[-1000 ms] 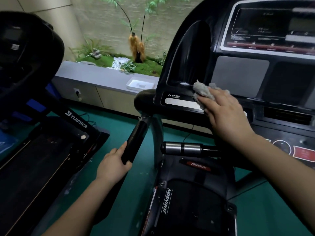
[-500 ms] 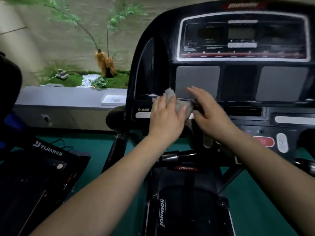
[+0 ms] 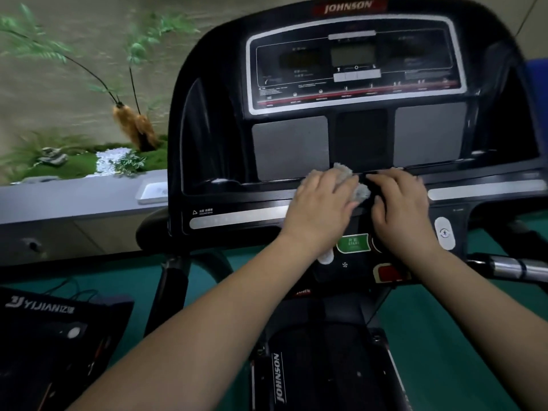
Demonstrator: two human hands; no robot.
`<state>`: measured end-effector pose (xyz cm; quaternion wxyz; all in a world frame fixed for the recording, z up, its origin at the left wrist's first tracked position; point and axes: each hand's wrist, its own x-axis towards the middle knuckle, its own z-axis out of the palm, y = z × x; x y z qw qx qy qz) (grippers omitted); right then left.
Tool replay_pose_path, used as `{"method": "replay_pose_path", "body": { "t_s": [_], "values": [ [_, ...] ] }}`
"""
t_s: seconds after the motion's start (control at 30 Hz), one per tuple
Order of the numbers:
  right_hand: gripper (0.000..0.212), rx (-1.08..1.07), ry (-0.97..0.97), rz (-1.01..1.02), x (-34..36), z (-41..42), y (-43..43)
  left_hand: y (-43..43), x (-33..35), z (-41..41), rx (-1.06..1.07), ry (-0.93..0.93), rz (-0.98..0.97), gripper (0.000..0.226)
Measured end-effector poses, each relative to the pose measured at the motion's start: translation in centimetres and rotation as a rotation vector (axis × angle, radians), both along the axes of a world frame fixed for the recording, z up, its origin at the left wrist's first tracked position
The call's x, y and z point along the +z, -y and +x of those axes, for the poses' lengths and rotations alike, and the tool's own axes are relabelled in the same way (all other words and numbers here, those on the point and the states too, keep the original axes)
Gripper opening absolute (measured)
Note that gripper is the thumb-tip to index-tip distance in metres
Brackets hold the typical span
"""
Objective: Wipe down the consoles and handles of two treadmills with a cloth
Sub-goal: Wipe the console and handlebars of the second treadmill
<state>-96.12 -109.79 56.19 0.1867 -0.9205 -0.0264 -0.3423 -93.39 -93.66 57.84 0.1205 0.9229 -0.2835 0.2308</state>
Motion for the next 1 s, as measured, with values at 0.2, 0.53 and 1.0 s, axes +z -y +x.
{"method": "replay_pose_path", "body": {
  "t_s": [0.2, 0.53, 1.0],
  "values": [
    [0.042, 0.01, 0.003, 0.044, -0.2, 0.0, -0.1, -10.7, -2.0, -1.5, 0.379, 0.028, -0.253, 0.043],
    [0.04, 0.017, 0.009, 0.08, -0.3, 0.0, -0.2, 2.4, -1.1, -2.6, 0.088, 0.039, -0.078, 0.055],
    [0.04, 0.051, -0.008, 0.077, 0.0, -0.4, 0.0, -14.9, -2.6, -2.7, 0.588, 0.026, -0.456, 0.045]
  ]
}}
